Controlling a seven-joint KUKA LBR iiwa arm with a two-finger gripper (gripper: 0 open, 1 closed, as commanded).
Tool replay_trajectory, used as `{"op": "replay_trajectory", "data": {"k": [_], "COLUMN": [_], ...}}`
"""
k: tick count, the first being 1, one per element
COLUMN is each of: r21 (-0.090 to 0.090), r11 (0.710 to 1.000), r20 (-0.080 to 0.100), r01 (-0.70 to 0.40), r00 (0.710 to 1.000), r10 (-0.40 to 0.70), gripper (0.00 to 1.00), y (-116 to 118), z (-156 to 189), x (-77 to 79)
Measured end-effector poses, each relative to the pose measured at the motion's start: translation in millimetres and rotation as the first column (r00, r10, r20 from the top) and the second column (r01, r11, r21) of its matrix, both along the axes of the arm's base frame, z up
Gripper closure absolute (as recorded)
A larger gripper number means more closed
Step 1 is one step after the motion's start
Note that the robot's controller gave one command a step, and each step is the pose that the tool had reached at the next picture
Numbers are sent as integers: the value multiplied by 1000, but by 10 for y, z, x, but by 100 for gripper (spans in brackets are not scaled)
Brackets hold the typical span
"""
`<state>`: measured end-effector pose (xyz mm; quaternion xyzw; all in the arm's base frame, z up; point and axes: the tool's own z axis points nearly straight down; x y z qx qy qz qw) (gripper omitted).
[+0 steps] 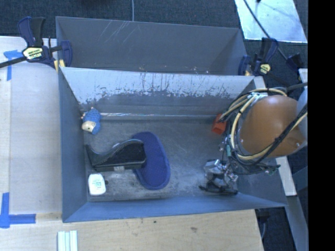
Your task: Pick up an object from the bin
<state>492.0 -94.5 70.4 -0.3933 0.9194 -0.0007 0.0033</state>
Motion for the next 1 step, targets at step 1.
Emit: {"op": "replay_trajectory", "data": {"k": [1], "r21": [-1], "r11": [1000], "r20": [6], "r01": [-8], "r00": [1000], "r10": [8], "gripper": [100], "y": [419], "z": [1461], "x": [220]}}
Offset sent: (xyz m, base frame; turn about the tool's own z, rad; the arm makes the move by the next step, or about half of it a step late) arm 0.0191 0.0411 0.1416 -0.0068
